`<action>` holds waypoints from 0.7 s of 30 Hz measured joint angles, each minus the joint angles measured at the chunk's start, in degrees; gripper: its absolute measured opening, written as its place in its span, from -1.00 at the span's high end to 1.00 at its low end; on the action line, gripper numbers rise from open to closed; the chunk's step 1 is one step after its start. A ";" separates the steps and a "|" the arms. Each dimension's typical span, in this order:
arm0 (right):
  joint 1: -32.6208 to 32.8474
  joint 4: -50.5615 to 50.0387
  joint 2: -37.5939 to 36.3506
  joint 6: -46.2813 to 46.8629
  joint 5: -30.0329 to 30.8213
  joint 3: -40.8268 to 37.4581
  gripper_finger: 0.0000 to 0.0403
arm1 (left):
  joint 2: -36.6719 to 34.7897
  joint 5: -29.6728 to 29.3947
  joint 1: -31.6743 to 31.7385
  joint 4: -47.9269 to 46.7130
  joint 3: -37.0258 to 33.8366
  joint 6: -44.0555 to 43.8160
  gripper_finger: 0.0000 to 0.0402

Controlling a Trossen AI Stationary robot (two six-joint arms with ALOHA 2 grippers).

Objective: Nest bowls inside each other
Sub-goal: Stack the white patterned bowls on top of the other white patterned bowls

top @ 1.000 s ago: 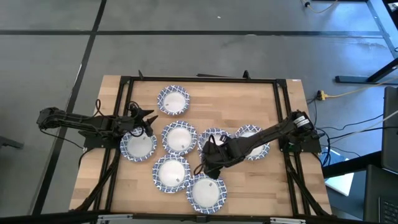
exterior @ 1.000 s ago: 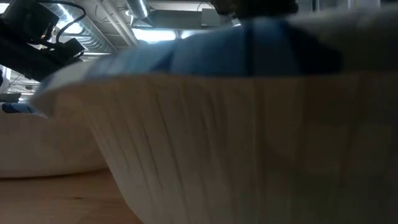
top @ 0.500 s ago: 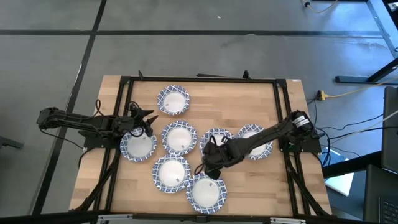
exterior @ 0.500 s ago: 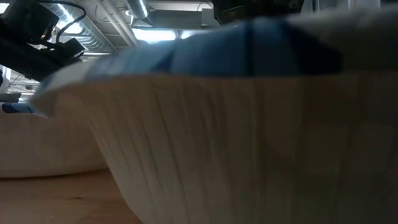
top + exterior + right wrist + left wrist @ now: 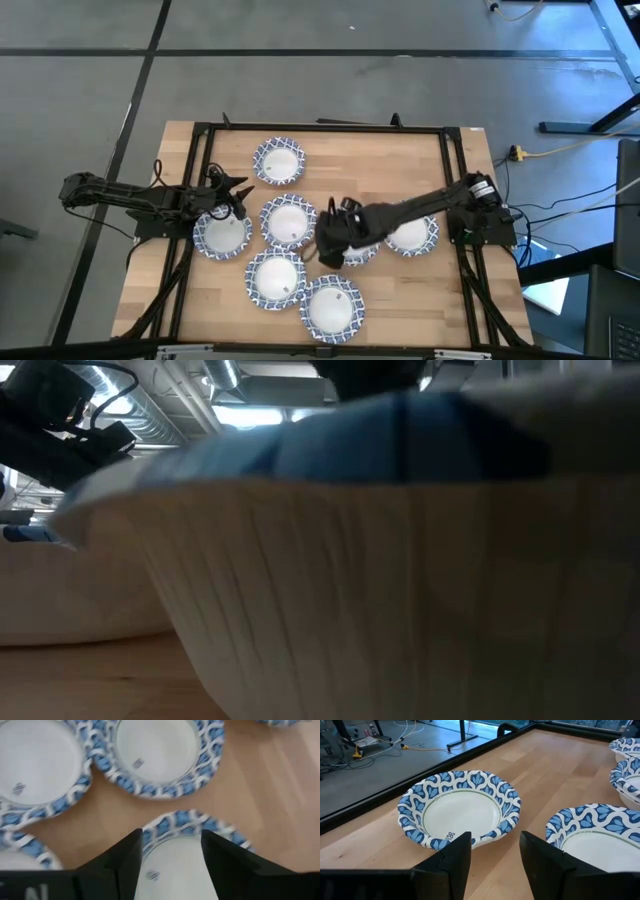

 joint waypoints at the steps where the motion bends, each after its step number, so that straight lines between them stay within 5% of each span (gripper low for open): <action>1: -0.88 -0.14 0.00 -0.71 -0.02 0.29 -0.01 | 0.00 0.00 0.01 0.00 0.00 0.02 0.19; 10: -6.93 -0.13 -0.78 -9.12 -0.19 1.59 -0.01 | 0.00 3.50 -0.03 0.06 0.00 2.55 0.19; 21: -5.59 1.41 -14.48 -2.16 2.41 -10.29 -0.01 | 0.00 3.32 0.02 0.11 0.00 2.64 0.19</action>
